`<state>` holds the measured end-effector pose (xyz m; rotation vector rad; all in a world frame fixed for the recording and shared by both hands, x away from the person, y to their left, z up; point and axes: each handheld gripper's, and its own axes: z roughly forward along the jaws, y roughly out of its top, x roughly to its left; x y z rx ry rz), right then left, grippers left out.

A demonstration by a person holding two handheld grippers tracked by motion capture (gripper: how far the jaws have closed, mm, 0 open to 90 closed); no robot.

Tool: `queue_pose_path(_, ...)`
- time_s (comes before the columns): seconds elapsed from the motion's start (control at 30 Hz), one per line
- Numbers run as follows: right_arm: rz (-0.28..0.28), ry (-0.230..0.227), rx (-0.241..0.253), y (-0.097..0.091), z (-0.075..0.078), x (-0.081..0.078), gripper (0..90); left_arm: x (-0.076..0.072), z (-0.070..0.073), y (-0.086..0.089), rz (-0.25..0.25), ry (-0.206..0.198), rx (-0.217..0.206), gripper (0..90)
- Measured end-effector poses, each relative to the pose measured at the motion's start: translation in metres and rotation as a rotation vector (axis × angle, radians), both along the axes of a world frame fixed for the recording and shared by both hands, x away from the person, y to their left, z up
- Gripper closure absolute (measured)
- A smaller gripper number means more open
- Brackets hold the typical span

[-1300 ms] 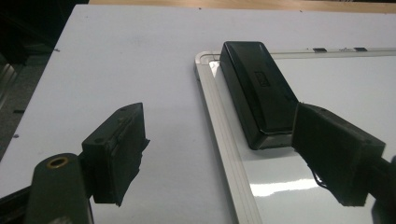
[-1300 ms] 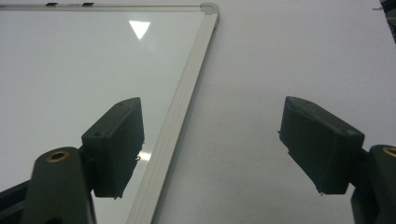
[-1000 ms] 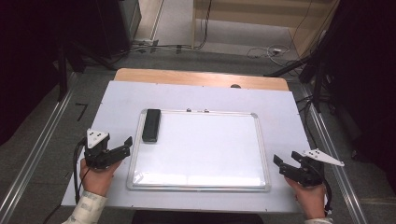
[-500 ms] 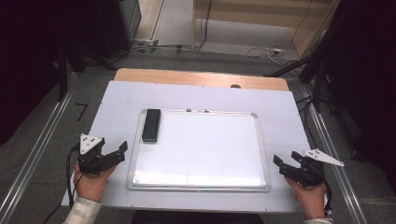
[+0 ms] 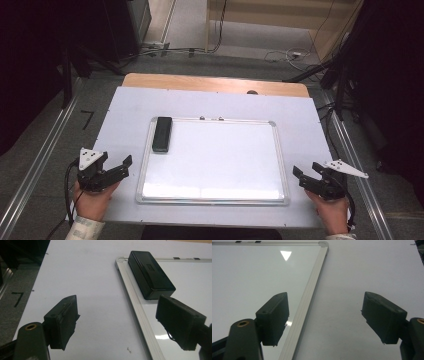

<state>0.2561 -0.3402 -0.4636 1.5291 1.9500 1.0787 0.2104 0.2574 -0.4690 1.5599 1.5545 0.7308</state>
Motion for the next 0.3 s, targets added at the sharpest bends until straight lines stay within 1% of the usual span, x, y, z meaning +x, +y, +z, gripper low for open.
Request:
queue_pose_path(0.2, -0.003, -0.004, 0.000, -0.0013, 0.0003, -0.0007, 20.5, -0.0053, -0.0012, 0.0052, 0.008, 0.003, -0.003, 18.5)
queue_pose_path(0.3, -0.026, -0.018, -0.013, -0.0036, 0.0006, -0.0015, 18.8, -0.0082, -0.0018, 0.0081, 0.015, 0.001, -0.009, 18.5)
